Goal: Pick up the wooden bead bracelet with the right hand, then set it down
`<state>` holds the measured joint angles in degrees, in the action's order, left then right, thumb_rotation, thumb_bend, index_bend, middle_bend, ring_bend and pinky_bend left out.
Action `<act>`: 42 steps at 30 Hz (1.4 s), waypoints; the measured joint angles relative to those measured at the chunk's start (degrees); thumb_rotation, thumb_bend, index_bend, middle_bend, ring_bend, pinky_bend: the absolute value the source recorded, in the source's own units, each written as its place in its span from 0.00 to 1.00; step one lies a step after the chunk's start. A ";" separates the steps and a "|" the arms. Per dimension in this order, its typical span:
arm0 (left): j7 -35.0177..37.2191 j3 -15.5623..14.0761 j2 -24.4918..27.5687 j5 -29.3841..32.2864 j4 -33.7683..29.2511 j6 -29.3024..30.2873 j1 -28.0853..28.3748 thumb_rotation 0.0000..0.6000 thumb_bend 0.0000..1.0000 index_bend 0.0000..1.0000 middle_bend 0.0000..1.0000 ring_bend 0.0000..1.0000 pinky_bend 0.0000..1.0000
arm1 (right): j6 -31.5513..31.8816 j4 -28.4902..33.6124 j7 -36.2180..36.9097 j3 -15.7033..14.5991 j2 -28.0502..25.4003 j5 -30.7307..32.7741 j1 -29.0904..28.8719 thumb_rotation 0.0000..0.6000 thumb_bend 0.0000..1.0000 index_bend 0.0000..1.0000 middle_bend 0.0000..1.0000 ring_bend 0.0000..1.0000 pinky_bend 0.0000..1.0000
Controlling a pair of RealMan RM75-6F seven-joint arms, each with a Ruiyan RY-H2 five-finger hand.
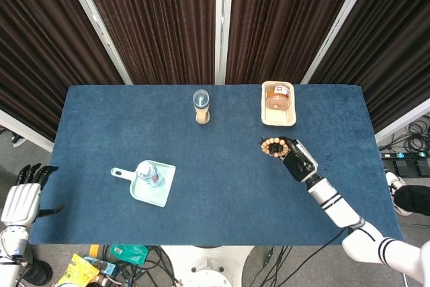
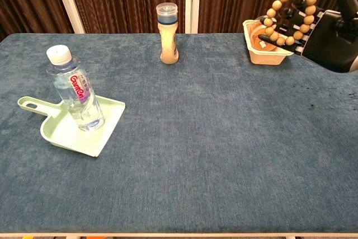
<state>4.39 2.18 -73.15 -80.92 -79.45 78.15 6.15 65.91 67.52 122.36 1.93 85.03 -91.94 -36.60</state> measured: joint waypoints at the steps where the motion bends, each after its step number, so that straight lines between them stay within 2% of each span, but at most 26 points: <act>1: 0.03 0.00 0.02 -0.01 -0.04 0.04 -0.01 1.00 0.03 0.18 0.16 0.06 0.02 | 0.15 -0.05 0.52 0.00 0.00 -0.01 0.01 0.64 1.00 0.62 0.58 0.26 0.03; 10: -0.06 -0.05 0.15 0.05 -0.17 -0.14 0.03 1.00 0.03 0.18 0.16 0.06 0.02 | 1.95 -1.63 5.17 -0.07 0.11 -0.65 -0.11 0.61 1.00 0.53 0.53 0.25 0.03; 20: -0.06 -0.02 0.13 0.01 -0.15 -0.17 0.13 1.00 0.03 0.18 0.16 0.06 0.02 | 4.12 -2.92 6.82 0.17 0.24 -0.62 0.20 0.61 1.00 0.51 0.52 0.24 0.03; 24: -0.08 -0.08 0.17 -0.07 -0.21 -0.17 0.13 1.00 0.03 0.18 0.16 0.06 0.02 | 4.60 -2.96 7.10 0.06 0.24 -0.80 0.25 0.67 1.00 0.50 0.51 0.24 0.03; 25: -0.08 -0.08 0.19 -0.09 -0.25 -0.10 0.12 1.00 0.03 0.18 0.16 0.06 0.02 | 4.60 -3.03 6.96 -0.01 0.26 -0.85 0.24 0.66 1.00 0.49 0.51 0.24 0.03; 27: -0.12 -0.08 0.22 -0.13 -0.33 0.10 0.03 1.00 0.03 0.18 0.16 0.06 0.02 | 4.60 -3.20 6.62 -0.13 0.35 -0.83 0.27 0.55 0.98 0.46 0.49 0.23 0.04; 28: -0.13 -0.08 0.23 -0.11 -0.36 0.12 0.00 1.00 0.03 0.18 0.16 0.06 0.02 | 4.55 -3.25 6.44 -0.16 0.38 -0.79 0.28 0.52 0.91 0.44 0.49 0.22 0.04; 29: -0.14 -0.10 0.24 -0.08 -0.38 0.08 -0.01 1.00 0.04 0.18 0.16 0.06 0.02 | 4.43 -3.30 6.27 -0.20 0.40 -0.75 0.26 0.48 0.79 0.42 0.48 0.22 0.04; 30: -0.14 -0.12 0.22 -0.08 -0.38 0.01 0.02 1.00 0.03 0.18 0.16 0.06 0.02 | 4.22 -3.35 5.96 -0.28 0.39 -0.70 0.23 0.46 0.61 0.41 0.48 0.22 0.04; 32: -0.08 -0.09 0.18 -0.13 -0.37 0.01 0.07 1.00 0.03 0.18 0.16 0.06 0.02 | 3.98 -3.39 5.23 -0.39 0.35 -0.66 0.21 0.44 0.40 0.40 0.48 0.22 0.04; 33: -0.06 -0.06 0.15 -0.15 -0.35 0.06 0.09 1.00 0.03 0.18 0.16 0.06 0.02 | 3.92 -3.40 4.44 -0.47 0.31 -0.67 0.22 0.43 0.36 0.39 0.48 0.22 0.04; 42: 0.13 0.03 -0.26 -0.60 -0.09 0.01 0.49 1.00 0.03 0.18 0.16 0.06 0.02 | 4.76 -3.02 -1.60 -1.89 -0.32 -2.00 0.70 0.33 0.21 0.39 0.47 0.22 0.04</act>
<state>4.52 2.21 -73.40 -81.52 -79.54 78.15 6.64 70.66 64.49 120.76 0.04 84.72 -93.93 -35.91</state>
